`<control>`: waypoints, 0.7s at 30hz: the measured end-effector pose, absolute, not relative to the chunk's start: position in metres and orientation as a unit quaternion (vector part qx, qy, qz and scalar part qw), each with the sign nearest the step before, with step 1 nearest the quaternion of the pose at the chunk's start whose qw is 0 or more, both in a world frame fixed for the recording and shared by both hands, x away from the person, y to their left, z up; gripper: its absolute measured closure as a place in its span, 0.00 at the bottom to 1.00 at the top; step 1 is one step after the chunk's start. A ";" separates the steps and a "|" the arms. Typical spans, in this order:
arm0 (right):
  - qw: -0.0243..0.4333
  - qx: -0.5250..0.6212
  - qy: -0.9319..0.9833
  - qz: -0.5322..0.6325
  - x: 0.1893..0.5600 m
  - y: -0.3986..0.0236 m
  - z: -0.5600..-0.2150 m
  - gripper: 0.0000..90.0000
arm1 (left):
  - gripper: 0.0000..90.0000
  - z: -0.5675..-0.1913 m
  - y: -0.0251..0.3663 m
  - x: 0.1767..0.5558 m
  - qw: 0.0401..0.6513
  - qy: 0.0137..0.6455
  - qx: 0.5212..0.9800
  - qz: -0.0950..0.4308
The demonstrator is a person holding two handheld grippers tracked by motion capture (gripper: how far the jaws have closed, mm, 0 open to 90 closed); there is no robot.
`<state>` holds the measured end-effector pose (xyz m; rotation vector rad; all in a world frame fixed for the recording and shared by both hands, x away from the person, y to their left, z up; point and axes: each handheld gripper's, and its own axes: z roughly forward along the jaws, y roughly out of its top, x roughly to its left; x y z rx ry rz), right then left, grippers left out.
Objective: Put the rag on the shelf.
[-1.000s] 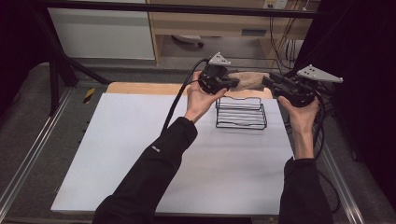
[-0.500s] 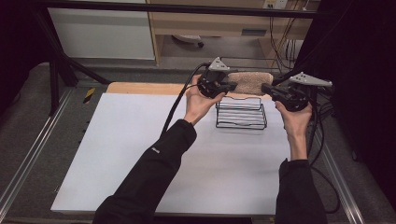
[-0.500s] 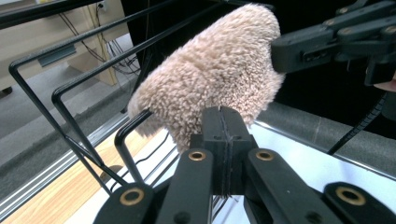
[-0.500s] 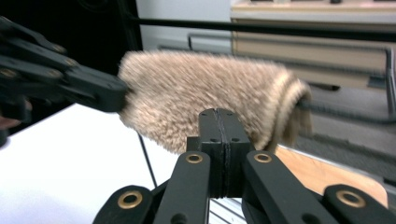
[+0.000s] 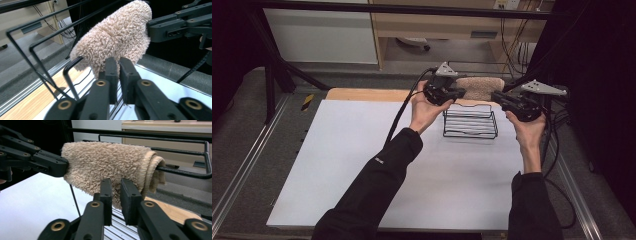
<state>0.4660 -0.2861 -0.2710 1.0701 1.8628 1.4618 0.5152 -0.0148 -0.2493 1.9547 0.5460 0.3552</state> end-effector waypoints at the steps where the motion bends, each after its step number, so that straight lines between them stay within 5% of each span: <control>1: 0.269 0.396 0.690 0.543 0.464 -0.286 -0.270 0.83 | 0.90 -0.248 -0.012 0.514 0.514 0.228 0.814 0.147; 21: 0.236 0.397 0.707 0.536 0.424 -0.267 -0.275 0.24 | 0.32 -0.274 0.086 0.473 0.486 0.273 0.814 0.163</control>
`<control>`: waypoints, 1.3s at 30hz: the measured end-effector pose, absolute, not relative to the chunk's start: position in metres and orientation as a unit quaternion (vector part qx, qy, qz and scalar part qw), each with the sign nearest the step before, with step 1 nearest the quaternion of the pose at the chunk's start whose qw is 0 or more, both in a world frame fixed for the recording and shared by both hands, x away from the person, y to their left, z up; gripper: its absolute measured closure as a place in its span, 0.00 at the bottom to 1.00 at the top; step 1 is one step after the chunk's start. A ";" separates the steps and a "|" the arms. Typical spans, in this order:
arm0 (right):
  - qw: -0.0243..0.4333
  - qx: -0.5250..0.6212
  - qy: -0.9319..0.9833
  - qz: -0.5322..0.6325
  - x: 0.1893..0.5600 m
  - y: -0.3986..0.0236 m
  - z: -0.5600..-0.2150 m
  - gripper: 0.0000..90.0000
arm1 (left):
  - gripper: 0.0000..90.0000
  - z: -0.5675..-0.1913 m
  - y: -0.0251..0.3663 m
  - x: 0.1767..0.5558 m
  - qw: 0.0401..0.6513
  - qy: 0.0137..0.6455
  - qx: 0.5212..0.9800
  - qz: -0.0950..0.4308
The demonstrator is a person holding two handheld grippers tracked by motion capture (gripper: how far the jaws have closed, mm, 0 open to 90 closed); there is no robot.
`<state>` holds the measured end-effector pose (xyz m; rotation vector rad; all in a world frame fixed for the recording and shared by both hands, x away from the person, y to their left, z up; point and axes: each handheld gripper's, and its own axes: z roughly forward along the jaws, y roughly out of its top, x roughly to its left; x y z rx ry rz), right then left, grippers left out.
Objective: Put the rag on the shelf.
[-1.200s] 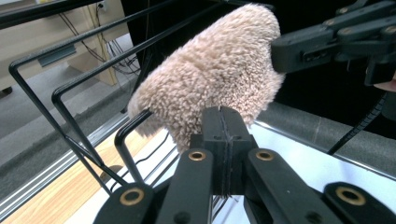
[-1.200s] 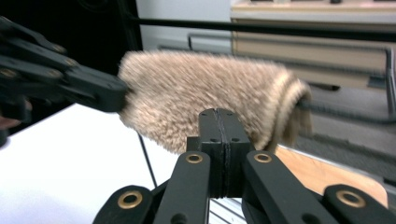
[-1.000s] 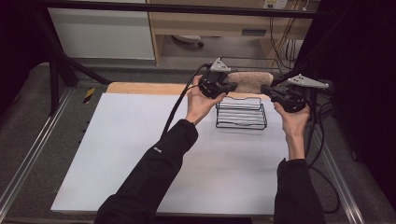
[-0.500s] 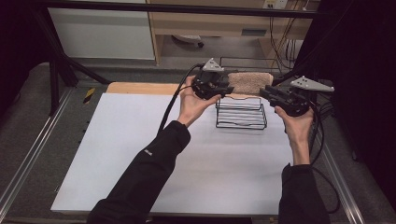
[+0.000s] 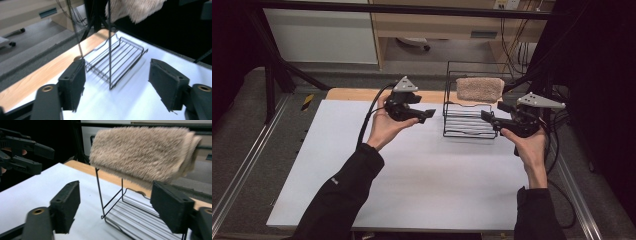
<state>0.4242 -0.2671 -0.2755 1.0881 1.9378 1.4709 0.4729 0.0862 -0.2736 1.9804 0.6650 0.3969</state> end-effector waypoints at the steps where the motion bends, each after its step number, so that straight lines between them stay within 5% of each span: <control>1: 0.233 0.399 0.708 0.534 0.423 -0.266 -0.277 0.21 | 0.30 -0.276 0.092 0.471 0.485 0.277 0.813 0.164; 13: 0.206 0.413 0.716 0.523 0.413 -0.251 -0.306 0.07 | 0.09 -0.312 0.158 0.445 0.472 0.318 0.803 0.173; 39: 0.149 0.405 0.761 0.484 0.386 -0.238 -0.400 0.01 | 0.10 -0.416 0.258 0.388 0.444 0.376 0.796 0.168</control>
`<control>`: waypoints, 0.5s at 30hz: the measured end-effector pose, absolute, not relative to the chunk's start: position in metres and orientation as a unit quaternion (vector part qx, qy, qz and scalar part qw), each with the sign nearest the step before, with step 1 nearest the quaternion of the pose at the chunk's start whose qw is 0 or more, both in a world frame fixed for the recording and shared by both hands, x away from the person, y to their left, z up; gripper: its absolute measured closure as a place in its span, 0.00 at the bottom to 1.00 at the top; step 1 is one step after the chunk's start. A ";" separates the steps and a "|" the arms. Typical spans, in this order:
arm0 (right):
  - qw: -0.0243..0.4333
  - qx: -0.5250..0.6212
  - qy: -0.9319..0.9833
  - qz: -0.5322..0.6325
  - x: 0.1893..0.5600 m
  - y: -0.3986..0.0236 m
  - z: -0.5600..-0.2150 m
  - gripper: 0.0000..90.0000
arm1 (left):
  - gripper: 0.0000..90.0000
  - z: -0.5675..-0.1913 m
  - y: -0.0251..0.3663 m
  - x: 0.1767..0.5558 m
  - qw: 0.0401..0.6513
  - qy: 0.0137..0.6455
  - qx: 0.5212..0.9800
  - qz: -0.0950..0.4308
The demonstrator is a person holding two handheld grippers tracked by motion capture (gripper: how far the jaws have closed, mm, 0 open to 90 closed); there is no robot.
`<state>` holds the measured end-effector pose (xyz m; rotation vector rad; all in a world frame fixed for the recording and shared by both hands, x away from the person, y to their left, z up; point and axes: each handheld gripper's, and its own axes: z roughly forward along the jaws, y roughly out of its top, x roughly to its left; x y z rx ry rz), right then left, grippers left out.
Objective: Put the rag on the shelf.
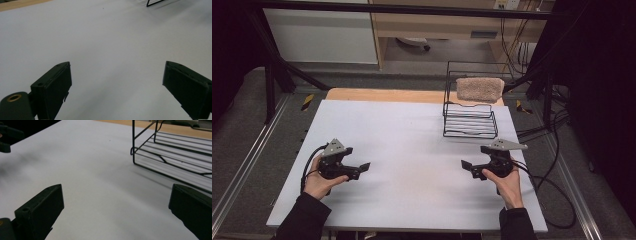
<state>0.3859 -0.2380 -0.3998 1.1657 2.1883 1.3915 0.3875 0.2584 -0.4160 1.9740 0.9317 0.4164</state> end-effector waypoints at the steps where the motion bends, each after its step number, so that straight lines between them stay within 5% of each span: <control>1: 0.148 0.406 0.762 0.482 0.384 -0.239 -0.404 0.01 | 0.10 -0.418 0.260 0.386 0.445 0.377 0.795 0.167; 15: 0.129 0.400 0.782 0.460 0.362 -0.258 -0.442 0.01 | 0.10 -0.439 0.287 0.369 0.434 0.381 0.798 0.170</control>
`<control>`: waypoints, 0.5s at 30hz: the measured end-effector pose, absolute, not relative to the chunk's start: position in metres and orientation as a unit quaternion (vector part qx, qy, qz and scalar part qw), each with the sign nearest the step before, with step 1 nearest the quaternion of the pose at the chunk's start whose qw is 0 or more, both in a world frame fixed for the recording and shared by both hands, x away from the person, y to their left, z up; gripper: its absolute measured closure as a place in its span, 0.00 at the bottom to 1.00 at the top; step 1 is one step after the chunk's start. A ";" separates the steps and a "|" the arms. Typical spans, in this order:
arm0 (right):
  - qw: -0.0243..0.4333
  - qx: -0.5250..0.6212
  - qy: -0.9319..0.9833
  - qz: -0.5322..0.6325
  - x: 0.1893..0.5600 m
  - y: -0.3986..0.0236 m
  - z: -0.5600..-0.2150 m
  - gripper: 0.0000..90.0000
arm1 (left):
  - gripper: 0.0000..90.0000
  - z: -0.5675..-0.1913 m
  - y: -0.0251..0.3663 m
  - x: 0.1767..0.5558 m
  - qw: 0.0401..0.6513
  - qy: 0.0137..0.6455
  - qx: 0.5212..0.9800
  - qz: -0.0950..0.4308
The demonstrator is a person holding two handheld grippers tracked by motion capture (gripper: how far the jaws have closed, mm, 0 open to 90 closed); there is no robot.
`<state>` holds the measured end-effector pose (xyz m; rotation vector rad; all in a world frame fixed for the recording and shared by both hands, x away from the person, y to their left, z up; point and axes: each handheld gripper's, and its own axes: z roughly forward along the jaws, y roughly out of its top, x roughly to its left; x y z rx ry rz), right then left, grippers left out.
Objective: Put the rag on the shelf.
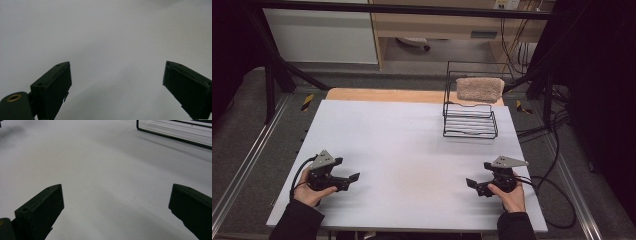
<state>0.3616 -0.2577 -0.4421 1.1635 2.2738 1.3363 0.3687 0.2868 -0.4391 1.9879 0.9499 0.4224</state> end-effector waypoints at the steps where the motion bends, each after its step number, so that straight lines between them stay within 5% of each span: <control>1: 0.128 0.400 0.782 0.460 0.361 -0.259 -0.444 0.01 | 0.10 -0.440 0.287 0.368 0.435 0.381 0.798 0.169; 15: 0.121 0.403 0.786 0.453 0.352 -0.265 -0.452 0.01 | 0.09 -0.450 0.289 0.364 0.429 0.379 0.803 0.167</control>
